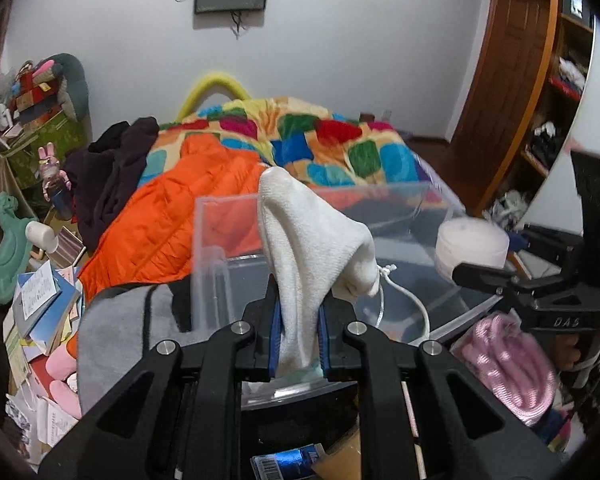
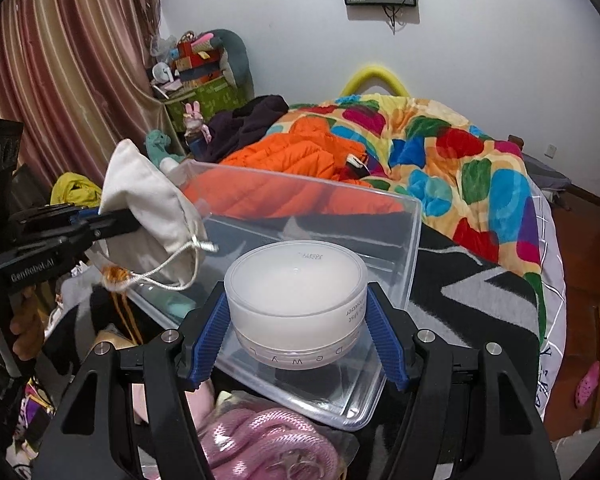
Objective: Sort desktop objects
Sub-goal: 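Carry the white container and white bag over the clear plastic box with both tools, then open right tool to drop the container in the box while left tool releases the bag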
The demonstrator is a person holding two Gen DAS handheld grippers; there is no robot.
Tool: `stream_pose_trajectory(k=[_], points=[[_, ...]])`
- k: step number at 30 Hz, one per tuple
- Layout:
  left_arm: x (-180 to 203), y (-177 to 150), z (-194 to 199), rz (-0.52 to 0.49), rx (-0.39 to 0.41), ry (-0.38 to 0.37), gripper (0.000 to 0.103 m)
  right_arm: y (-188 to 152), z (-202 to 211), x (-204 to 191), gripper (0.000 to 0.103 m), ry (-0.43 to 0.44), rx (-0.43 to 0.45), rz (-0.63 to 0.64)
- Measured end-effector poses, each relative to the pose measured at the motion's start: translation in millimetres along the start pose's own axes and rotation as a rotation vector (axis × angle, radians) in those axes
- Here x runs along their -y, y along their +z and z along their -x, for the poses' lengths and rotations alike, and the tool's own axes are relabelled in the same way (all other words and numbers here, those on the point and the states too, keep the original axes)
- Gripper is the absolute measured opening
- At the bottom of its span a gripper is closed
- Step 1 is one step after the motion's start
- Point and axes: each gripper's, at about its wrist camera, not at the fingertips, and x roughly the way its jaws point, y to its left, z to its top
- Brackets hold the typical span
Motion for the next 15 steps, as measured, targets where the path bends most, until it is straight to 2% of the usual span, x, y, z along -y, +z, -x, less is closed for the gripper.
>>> stream_pose_trajectory(k=[9,11,14,15], points=[[7.4,-6.5,-19.3,-0.039,-0.051,0.014,0.015,3.3,-16.8,-4.9,0.063,-0.008,-0.04,0.049],[9.6,-8.0,-20.6,-0.06,-0.045,0.034,0.016,4.0,-20.1,-9.1,0.063,-0.045,-0.042,0.081],[10.6,-11.9,-18.4,-0.08,-0.034,0.044,0.023,5.0,-22.1,-10.0,0.063,-0.038,-0.054,0.09],[9.5,-11.5,-18.7,-0.079,-0.033,0.041,0.028,4.4,-22.4,-11.0,0.063,-0.04,-0.054,0.096]])
